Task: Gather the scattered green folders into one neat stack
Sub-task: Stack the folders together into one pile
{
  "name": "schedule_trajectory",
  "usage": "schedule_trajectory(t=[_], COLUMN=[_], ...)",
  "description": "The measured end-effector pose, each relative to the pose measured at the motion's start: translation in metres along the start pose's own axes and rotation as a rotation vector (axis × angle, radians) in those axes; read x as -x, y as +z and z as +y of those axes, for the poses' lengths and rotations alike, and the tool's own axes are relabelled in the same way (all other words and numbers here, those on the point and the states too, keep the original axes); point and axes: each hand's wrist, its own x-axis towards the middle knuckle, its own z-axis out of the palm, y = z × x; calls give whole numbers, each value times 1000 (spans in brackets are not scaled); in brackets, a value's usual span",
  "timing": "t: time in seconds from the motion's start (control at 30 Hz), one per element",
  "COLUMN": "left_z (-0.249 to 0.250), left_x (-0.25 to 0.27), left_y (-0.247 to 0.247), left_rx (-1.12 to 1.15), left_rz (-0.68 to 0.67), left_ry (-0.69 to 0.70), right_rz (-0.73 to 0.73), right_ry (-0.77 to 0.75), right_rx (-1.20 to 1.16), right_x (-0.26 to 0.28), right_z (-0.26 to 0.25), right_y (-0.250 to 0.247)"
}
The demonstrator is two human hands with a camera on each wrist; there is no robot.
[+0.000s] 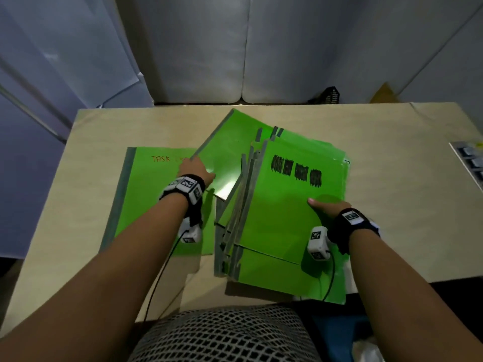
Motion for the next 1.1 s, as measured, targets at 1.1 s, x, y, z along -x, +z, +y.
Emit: schedule_trajectory(t=[1.1], left_z=[-195], left_x=[36], left_y=[-28], left_rx=[-136], left_rz=[-414], left_ry=[-317], right_rz=[-88], right_ry=[14], right_rx=[268], right_x=[31], right_z=[-30], right_y=[1])
